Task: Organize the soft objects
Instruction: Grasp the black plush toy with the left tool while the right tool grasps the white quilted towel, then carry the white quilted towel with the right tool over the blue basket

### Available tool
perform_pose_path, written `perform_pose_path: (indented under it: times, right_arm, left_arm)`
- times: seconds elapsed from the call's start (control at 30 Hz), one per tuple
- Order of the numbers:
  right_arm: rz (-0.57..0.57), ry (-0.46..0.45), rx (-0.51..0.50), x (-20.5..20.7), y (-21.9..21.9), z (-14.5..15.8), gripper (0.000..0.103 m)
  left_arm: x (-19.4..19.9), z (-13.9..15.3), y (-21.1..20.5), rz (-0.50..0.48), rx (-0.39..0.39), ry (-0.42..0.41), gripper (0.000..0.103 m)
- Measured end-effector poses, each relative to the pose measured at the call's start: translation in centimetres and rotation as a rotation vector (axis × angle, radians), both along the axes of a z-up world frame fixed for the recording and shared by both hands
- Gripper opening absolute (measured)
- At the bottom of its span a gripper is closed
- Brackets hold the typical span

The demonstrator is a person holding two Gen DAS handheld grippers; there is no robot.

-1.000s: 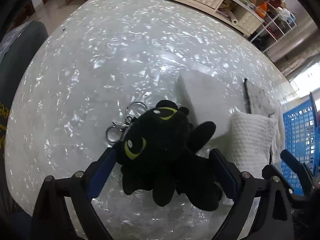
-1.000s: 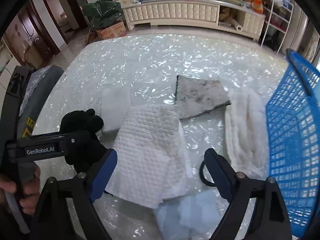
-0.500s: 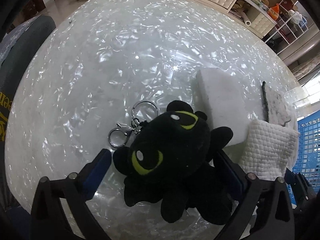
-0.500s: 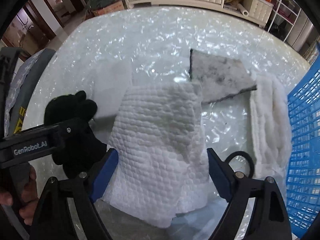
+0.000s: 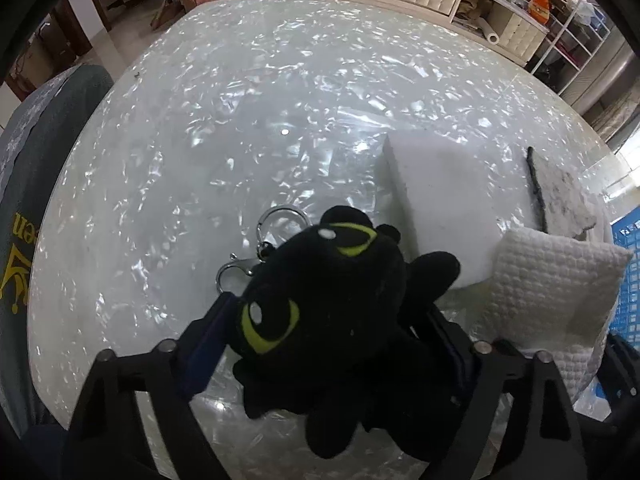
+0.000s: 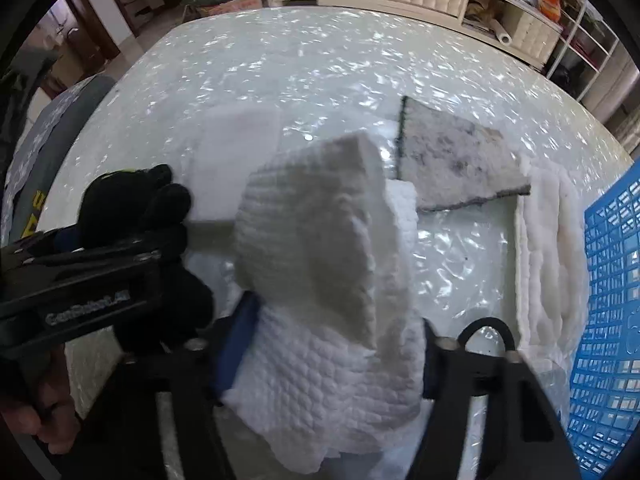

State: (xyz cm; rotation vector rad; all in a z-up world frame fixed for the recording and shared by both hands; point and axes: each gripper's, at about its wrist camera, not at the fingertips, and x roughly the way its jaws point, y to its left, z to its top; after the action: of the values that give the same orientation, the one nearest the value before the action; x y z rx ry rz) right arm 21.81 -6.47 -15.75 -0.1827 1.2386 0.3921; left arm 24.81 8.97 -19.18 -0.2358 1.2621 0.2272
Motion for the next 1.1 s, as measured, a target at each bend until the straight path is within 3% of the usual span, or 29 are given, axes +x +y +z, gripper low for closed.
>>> perform_pose_path:
  times: [0.1,0.17,0.4,0.7,1.1]
  right_arm:
    - [0.004,0.017,0.046,-0.6,0.5,0.2,0.029]
    - [-0.001,0.022,0.070,-0.7,0.3,0.2,0.026]
    - [-0.019,0.031,0.145,-1.3,-0.7,1.7,0.024]
    - [-0.027,-0.025,0.177,-2.6,-2.4,5.3,0.024]
    - [-0.047,-0.140,0.204,-6.4,-6.8,10.0,0.024]
  left_arm:
    - [-0.3,0.3,-0.3,-0.017,-0.026,-0.010,0.073]
    - [-0.9,0.6,-0.1,-0.021,-0.056,-0.019,0.070]
    - [-3.1,1.5,2.5,0.012,-0.192,-0.043,0.064]
    - [-5.5,5.1,2.0,-0.030,-0.178,-0.128,0.064]
    - [-8.2,11.9,-2.9,-0.159,-0.142,-0.277,0.065]
